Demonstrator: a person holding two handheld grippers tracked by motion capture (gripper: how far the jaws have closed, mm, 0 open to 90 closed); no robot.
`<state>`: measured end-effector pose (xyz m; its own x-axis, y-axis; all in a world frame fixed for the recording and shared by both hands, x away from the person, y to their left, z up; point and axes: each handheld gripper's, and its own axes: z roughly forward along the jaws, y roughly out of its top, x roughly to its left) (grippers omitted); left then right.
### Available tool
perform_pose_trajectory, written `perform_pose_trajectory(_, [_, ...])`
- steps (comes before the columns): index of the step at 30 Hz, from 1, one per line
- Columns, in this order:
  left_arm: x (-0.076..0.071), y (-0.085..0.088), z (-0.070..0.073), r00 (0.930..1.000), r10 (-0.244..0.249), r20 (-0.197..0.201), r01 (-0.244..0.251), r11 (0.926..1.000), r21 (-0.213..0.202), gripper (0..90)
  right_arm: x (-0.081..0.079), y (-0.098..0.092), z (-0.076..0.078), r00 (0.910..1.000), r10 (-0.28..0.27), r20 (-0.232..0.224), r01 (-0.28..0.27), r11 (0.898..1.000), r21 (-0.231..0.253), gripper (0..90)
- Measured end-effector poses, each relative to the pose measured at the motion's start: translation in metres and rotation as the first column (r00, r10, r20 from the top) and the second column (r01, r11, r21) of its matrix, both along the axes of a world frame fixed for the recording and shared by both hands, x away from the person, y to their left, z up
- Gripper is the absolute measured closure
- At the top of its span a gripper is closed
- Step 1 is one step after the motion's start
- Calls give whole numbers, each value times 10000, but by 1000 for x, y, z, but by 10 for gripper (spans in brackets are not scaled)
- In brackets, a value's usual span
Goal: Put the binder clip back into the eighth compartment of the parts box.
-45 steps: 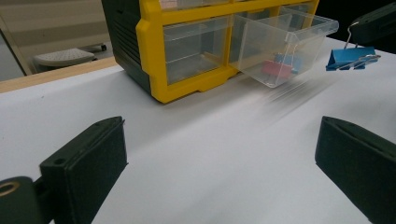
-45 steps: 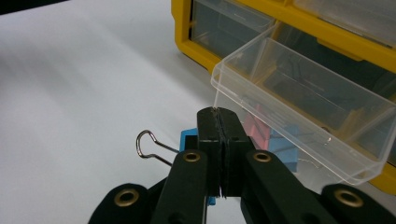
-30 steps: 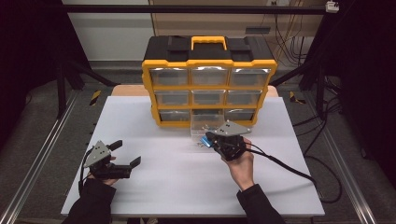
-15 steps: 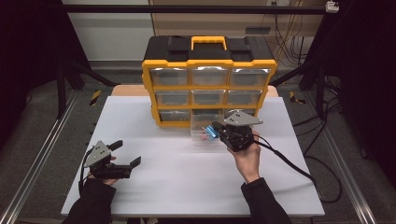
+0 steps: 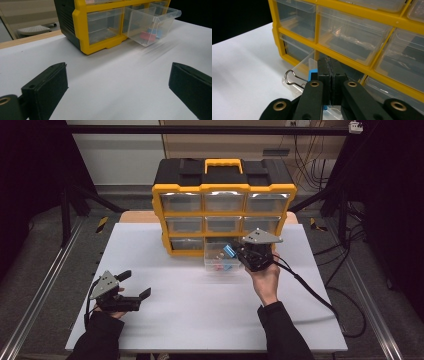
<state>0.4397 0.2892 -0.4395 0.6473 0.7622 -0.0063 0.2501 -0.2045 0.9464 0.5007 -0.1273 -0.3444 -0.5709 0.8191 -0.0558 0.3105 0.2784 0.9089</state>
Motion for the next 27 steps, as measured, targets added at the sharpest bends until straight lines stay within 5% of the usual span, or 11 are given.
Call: perform_pose_trajectory(27, [0,0,0,10000,-9,-9,9,10000,-9,13,37,6,-17,9984,-560,-77,557,9979,-317,894])
